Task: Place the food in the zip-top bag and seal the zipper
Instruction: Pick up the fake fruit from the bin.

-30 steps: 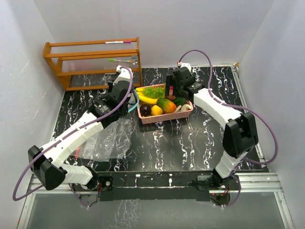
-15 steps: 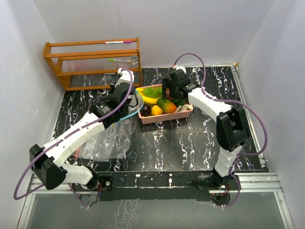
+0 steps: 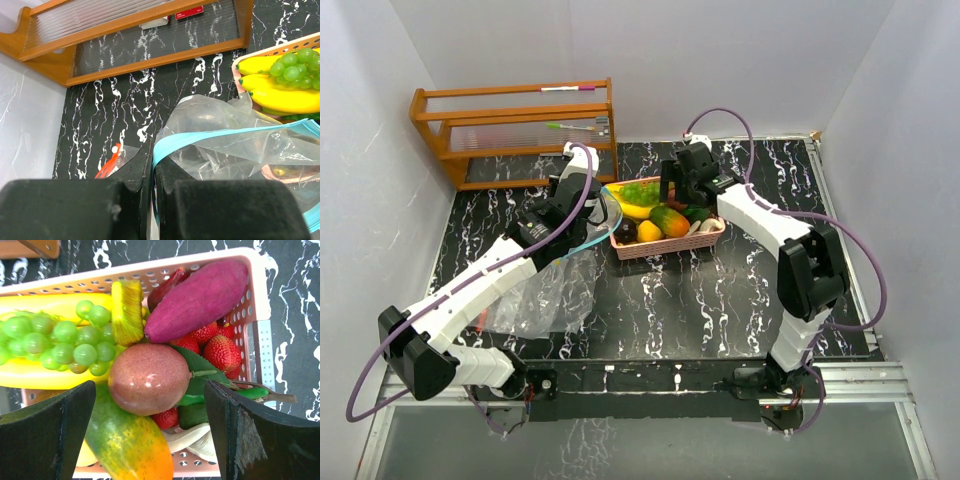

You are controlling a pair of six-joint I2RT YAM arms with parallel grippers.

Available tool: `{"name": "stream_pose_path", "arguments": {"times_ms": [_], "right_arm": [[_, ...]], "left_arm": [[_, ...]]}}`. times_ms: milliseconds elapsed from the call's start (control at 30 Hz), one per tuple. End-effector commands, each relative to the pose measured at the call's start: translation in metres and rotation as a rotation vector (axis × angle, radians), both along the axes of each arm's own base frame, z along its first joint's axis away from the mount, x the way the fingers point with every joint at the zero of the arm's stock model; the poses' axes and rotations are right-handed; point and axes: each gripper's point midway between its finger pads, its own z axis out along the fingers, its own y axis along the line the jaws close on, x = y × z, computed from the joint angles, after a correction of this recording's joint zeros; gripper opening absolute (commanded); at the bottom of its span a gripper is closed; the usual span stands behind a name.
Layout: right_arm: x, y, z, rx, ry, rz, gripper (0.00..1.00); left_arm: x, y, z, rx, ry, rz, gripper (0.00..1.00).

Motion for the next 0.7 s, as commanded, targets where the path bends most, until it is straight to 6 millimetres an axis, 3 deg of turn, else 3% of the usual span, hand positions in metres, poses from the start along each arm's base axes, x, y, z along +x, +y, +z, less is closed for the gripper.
{"name": "stream_pose_path", "arguments": {"times_ms": [0, 367, 667], "right_arm": [[0.012, 0.005, 0.066, 0.093, -0.156, -0.015, 0.92], [0.021, 0.015, 0.023, 0.064, -0.078, -0.098, 0.93], [0.028, 0.013, 0.003, 0.01, -0.073, -0.153, 0.9]], "left_arm": [[-0.003, 0.003, 0.014, -0.047, -0.034, 0.005, 0.0], [-0.004, 0.004, 0.015, -0.049, -0.04, 0.007, 0.0], [-0.006, 0.006, 0.018, -0.054, -0.051, 0.002, 0.0]]}}
